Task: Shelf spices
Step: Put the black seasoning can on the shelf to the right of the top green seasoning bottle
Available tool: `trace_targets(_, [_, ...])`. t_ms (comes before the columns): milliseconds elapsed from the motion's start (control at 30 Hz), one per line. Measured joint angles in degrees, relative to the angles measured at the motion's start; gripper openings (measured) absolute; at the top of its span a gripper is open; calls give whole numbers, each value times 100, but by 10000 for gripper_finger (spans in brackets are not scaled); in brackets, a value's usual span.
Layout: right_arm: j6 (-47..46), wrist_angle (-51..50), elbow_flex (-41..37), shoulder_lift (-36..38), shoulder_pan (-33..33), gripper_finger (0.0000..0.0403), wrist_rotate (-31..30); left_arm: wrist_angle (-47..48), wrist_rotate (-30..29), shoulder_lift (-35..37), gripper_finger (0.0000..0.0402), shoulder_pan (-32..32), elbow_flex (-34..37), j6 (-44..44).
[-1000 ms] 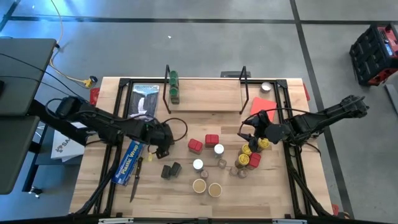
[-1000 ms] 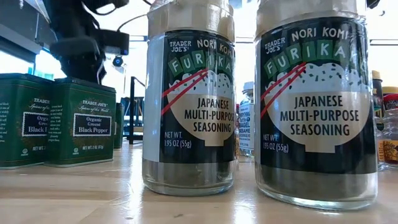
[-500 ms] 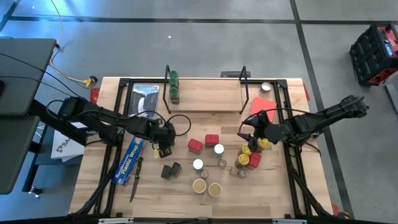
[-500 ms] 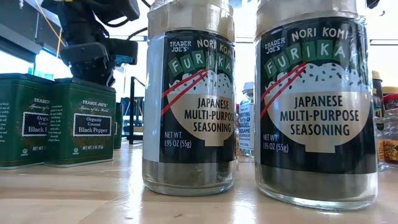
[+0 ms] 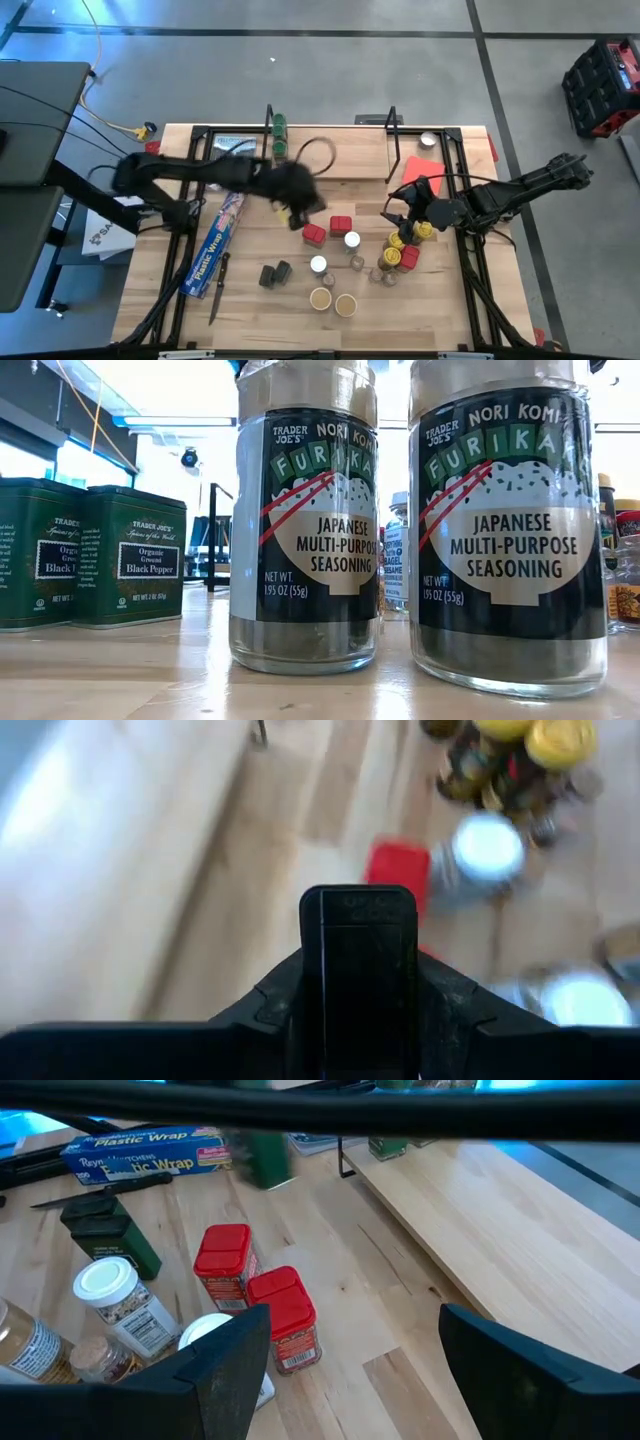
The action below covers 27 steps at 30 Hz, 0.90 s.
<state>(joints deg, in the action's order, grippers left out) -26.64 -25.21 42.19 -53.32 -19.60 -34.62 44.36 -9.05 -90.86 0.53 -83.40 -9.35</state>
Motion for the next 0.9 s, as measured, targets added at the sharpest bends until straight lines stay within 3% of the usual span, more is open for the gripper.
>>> trace_targets(200, [11,-9,0,2,0,284,-12,1250,238,-1517,117,869,-2410,1743])
trace_targets(367, [-13,-19,0,0,-1,284,-12,1975,351,-2496,117,1772,-3582,2658])
trace_targets(633, [-21,-20,0,1,-1,284,-12,2328,315,-3226,132,2920,-3715,3334])
trace_targets(900, [-2,-17,0,0,1,284,-184,2345,252,-3415,135,3292,-3714,3952])
